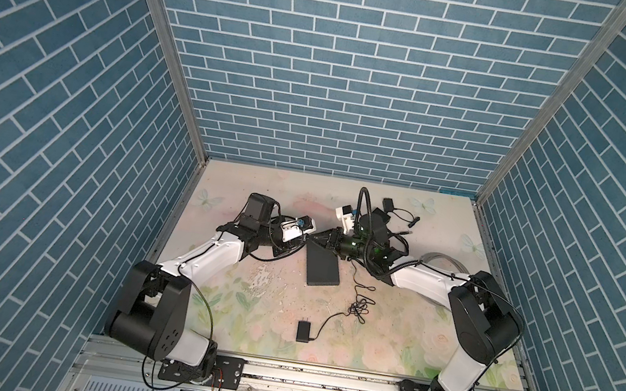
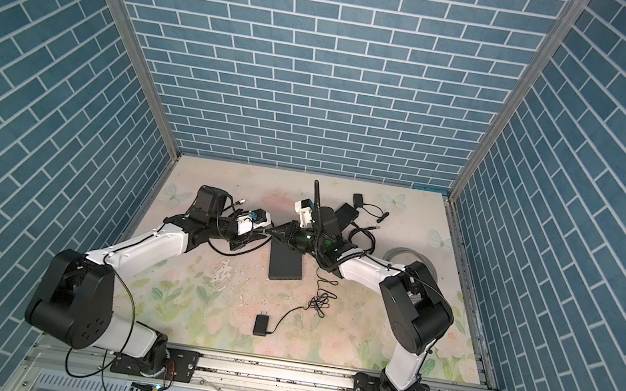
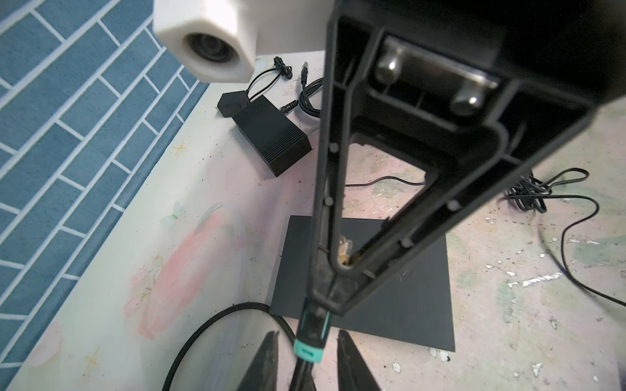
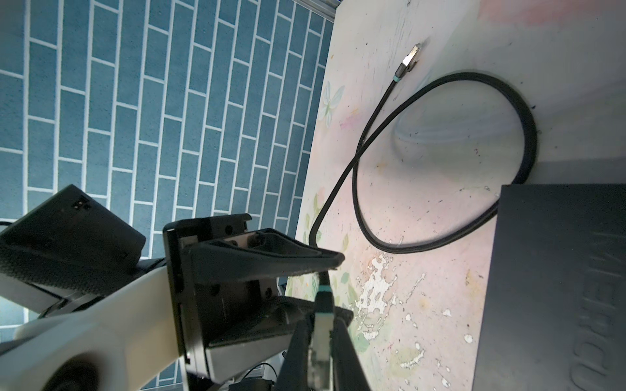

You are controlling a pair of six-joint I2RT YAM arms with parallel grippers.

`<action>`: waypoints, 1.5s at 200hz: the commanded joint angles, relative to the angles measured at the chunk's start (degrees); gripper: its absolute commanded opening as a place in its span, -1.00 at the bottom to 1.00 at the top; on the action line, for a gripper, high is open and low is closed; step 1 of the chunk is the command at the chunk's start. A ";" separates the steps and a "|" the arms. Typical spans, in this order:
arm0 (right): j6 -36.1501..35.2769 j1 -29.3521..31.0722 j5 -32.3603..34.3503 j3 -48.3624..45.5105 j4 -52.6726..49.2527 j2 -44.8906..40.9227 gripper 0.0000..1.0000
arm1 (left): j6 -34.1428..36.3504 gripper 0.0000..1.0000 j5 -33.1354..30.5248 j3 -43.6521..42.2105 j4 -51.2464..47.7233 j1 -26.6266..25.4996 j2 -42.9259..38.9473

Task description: Insert the plug into the switch port

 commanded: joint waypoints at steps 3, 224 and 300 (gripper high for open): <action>2.01 -0.25 1.31 -1.74 0.77 -1.34 -1.00 | 0.77 -0.45 2.16 -0.35 -1.05 0.52 -0.75; -22.09 -7.68 12.38 -2.83 -26.55 -6.48 0.03 | 12.11 -0.70 -18.03 5.65 -31.68 -2.29 11.56; -23.97 -5.88 12.95 0.78 -30.28 -1.95 0.13 | 5.06 -0.70 -27.54 7.25 -27.09 -8.63 18.81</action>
